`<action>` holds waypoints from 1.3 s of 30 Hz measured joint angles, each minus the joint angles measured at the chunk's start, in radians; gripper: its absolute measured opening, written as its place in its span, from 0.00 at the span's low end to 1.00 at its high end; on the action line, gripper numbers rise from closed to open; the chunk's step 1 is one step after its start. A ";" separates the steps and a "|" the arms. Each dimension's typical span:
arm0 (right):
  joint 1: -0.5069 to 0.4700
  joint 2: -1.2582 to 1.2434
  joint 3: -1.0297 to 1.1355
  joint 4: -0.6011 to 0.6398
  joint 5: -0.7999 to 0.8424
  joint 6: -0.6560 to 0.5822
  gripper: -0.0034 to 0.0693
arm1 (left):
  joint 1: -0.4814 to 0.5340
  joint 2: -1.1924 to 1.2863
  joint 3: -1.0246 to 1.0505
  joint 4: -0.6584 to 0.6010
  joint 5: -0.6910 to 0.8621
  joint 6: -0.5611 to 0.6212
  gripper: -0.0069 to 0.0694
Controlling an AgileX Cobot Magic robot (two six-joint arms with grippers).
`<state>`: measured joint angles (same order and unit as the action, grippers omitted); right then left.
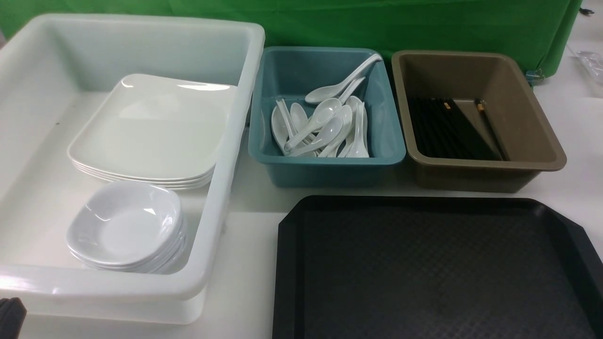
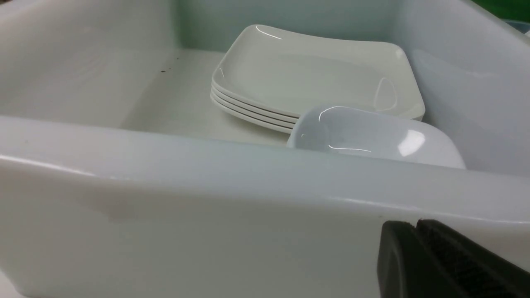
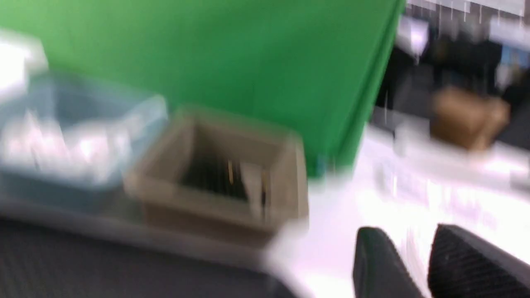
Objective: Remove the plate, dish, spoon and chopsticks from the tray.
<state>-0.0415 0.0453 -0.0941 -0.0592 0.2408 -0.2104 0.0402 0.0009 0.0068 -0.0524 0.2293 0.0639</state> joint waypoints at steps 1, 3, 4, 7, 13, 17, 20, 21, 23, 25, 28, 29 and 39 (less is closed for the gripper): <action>-0.006 -0.013 0.044 0.000 0.000 0.010 0.37 | 0.000 0.000 0.000 0.000 0.000 0.000 0.11; -0.011 -0.037 0.090 0.000 0.017 0.031 0.37 | 0.000 0.000 0.000 0.000 0.001 0.003 0.11; -0.011 -0.040 0.098 0.000 0.013 0.045 0.37 | 0.000 0.000 0.000 0.000 0.001 0.003 0.11; -0.001 -0.044 0.100 0.000 0.008 0.064 0.37 | 0.000 0.000 0.000 0.002 0.004 0.003 0.11; 0.074 -0.044 0.100 0.001 0.003 0.076 0.38 | 0.000 0.000 0.000 0.003 0.004 0.005 0.11; 0.079 -0.044 0.100 0.001 0.002 0.093 0.38 | 0.000 0.000 0.000 0.003 0.004 0.006 0.11; 0.081 -0.044 0.100 0.001 0.002 0.098 0.38 | 0.000 0.000 0.000 0.003 0.004 0.006 0.11; 0.082 -0.044 0.100 0.001 0.002 0.100 0.38 | 0.000 0.000 0.000 0.003 0.004 0.006 0.11; 0.083 -0.044 0.100 0.001 0.002 0.100 0.38 | 0.000 0.000 0.000 0.003 0.004 0.006 0.11; 0.084 -0.044 0.100 0.001 0.002 0.101 0.38 | 0.000 0.000 0.000 0.003 0.004 0.006 0.11; 0.084 -0.044 0.100 0.001 0.002 0.101 0.38 | 0.000 0.000 0.000 0.003 0.004 0.006 0.11; 0.084 -0.044 0.100 0.001 0.002 0.101 0.38 | 0.000 0.000 0.000 0.003 0.004 0.006 0.11; 0.084 -0.044 0.100 0.001 0.002 0.103 0.38 | 0.000 0.000 0.000 0.003 0.004 0.006 0.11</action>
<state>0.0426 0.0014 0.0061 -0.0582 0.2430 -0.1078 0.0402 0.0009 0.0068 -0.0496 0.2334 0.0703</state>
